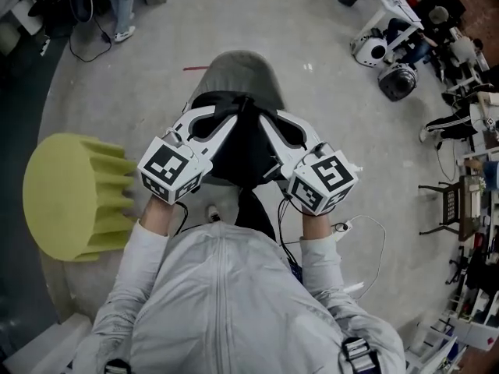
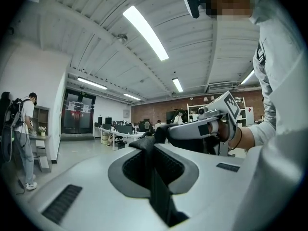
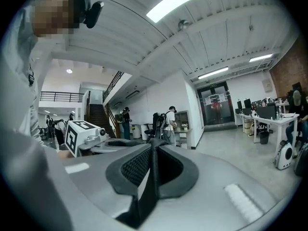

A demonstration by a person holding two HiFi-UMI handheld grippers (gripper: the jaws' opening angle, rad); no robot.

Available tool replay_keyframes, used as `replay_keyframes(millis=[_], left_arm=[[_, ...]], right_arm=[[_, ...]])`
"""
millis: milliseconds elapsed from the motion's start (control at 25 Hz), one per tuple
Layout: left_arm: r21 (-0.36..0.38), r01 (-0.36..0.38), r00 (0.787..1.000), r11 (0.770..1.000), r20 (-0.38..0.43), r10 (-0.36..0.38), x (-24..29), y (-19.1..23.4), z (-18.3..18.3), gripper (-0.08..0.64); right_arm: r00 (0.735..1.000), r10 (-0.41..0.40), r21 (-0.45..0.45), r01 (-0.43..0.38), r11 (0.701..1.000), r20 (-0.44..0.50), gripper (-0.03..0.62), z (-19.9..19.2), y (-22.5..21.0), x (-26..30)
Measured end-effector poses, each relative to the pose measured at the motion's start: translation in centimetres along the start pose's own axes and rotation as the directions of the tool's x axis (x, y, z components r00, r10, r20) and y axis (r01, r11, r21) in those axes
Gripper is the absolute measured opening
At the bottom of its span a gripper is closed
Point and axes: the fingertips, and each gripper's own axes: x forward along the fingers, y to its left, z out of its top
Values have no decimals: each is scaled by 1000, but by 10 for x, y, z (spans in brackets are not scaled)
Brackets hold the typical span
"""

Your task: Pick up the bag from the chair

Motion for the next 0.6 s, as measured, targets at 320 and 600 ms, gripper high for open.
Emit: replay_keyframes(millis=[320, 600], left_arm=[[21, 3, 1000, 1000, 13, -3, -15, -13, 11, 28], [22, -3, 1000, 1000, 2, 3, -22, -11, 7, 28]], right_arm=[[1000, 8, 0, -8, 1000, 16, 35, 7, 20, -11], [1000, 21, -7, -21, 1000, -2, 35, 3, 27, -7]])
